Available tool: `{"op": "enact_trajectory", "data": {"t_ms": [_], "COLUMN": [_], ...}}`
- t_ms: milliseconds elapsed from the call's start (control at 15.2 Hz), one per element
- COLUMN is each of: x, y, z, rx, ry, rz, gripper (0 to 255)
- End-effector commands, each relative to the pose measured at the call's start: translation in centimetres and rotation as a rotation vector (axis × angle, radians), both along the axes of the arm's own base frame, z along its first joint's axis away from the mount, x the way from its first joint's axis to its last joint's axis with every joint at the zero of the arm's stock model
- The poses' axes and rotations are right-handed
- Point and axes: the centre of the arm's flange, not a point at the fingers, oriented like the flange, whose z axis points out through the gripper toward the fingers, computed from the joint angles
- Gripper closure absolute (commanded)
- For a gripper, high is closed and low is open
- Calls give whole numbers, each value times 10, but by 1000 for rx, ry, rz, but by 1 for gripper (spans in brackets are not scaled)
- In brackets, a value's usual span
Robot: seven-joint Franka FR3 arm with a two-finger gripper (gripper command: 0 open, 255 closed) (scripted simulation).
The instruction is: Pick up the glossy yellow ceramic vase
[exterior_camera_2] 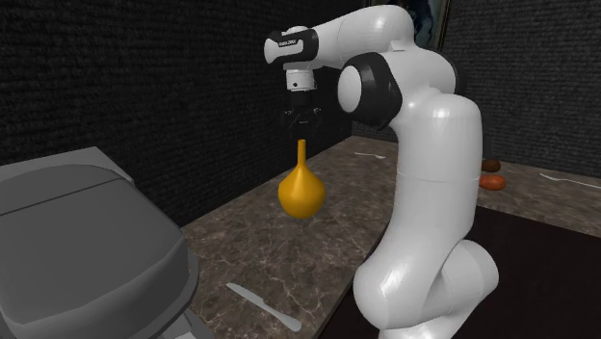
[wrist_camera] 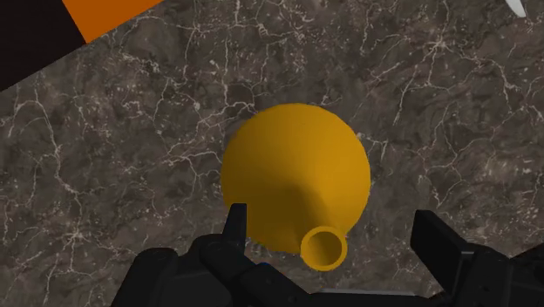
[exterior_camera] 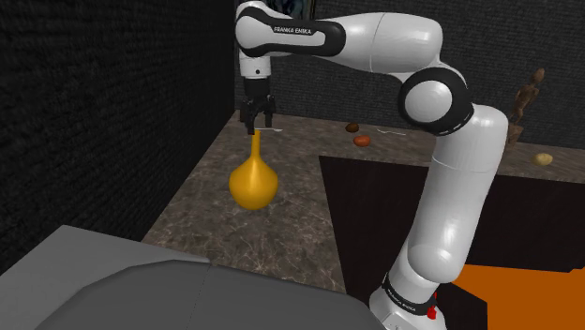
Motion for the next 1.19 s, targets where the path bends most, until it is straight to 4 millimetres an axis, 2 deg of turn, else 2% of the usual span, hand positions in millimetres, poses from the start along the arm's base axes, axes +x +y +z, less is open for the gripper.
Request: {"op": "enact_trajectory", "data": {"t_ms": [0, 462, 594, 660, 1122], "x": [18, 18, 18, 18, 18], "y": [2, 2, 2, 3, 3], "z": [-2, -42, -42, -42, -42], "rx": [-5, -5, -5, -5, -5], "ry": [6, 6, 6, 6, 6], "rz": [0, 0, 0, 0, 0], "gripper": [0, 0, 0, 255, 255]}}
